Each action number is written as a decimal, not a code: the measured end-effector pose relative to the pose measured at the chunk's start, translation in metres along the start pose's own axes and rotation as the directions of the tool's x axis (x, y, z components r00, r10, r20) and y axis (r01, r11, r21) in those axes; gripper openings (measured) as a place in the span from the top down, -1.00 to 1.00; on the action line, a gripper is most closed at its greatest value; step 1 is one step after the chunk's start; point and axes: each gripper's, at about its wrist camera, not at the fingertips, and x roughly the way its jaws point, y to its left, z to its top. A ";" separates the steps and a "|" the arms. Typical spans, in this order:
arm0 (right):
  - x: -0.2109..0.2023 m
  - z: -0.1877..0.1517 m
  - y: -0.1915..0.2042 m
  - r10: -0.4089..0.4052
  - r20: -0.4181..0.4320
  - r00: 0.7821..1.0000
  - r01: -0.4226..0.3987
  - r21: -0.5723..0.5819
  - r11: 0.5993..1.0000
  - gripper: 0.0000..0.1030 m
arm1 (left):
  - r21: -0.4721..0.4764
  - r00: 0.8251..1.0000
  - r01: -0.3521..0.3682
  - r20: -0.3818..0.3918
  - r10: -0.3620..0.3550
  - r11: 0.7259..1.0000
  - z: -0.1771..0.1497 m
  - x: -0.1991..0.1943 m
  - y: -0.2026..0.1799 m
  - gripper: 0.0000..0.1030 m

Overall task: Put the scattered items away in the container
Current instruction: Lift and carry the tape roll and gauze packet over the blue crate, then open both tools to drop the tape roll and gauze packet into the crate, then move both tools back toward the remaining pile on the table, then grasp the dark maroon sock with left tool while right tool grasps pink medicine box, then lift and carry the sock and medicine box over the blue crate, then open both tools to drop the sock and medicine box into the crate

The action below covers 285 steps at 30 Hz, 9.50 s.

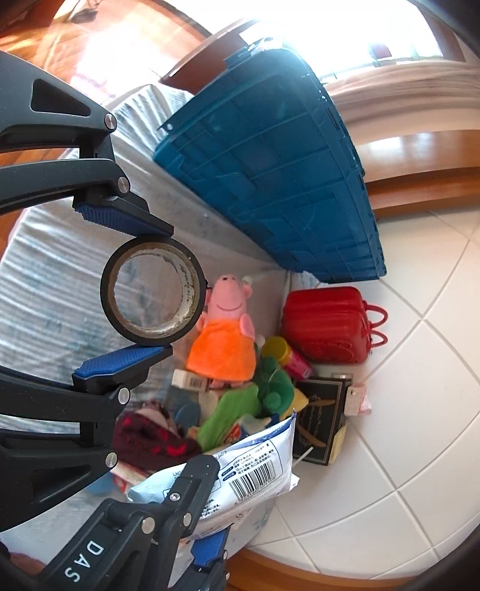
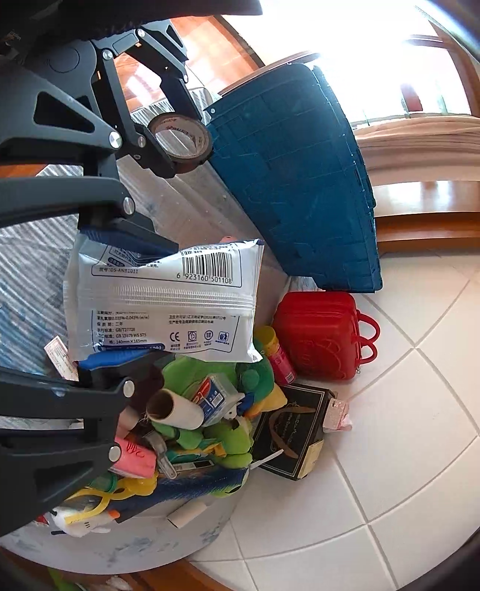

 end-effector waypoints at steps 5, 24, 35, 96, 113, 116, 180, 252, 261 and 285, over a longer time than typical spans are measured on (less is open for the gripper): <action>0.026 0.021 0.009 -0.026 -0.026 0.999 0.025 -0.007 1.000 0.13 | 0.044 0.996 0.047 -0.079 -0.044 0.998 0.025 0.032 0.011 -0.08; 0.051 0.108 0.042 -0.159 0.043 0.986 0.156 0.063 0.986 0.13 | 0.190 0.984 0.179 -0.012 -0.180 0.965 0.113 0.062 0.046 -0.08; 0.030 0.185 0.192 -0.267 0.189 0.945 0.231 0.193 0.954 0.13 | 0.327 0.959 0.213 0.112 -0.262 0.921 0.165 0.029 0.202 -0.08; 0.139 0.244 0.369 -0.211 0.003 0.977 0.211 0.077 0.975 -0.24 | 0.194 0.989 0.134 0.039 -0.144 0.972 0.150 0.095 0.438 -0.55; 0.068 0.203 0.324 -0.296 0.050 0.954 0.285 0.167 0.944 -0.58 | 0.256 0.963 0.229 0.082 -0.257 0.939 0.146 0.054 0.379 -0.60; 0.055 0.189 0.305 -0.315 0.054 0.948 0.298 0.203 0.933 -0.58 | 0.288 0.958 0.238 0.087 -0.273 0.928 0.147 0.044 0.357 -0.60; 0.045 -0.156 -0.109 -0.213 -0.399 0.892 0.427 0.587 0.688 -0.20 | 0.488 0.883 0.462 -0.331 -0.332 0.741 -0.042 0.149 -0.193 0.49; 0.022 0.125 0.042 -0.221 0.087 0.971 0.207 0.143 0.968 0.46 | 0.197 0.922 0.185 0.305 -0.239 0.963 0.133 0.012 0.062 0.61; 0.041 0.224 0.174 -0.179 0.229 0.957 0.156 0.115 0.981 0.46 | 0.161 0.897 0.078 0.420 -0.140 0.984 0.199 0.002 0.230 0.61; 0.179 0.270 0.370 -0.023 -0.043 0.999 0.022 -0.019 1.000 0.46 | 0.058 0.984 0.032 0.171 -0.041 0.998 0.174 0.107 0.425 -0.02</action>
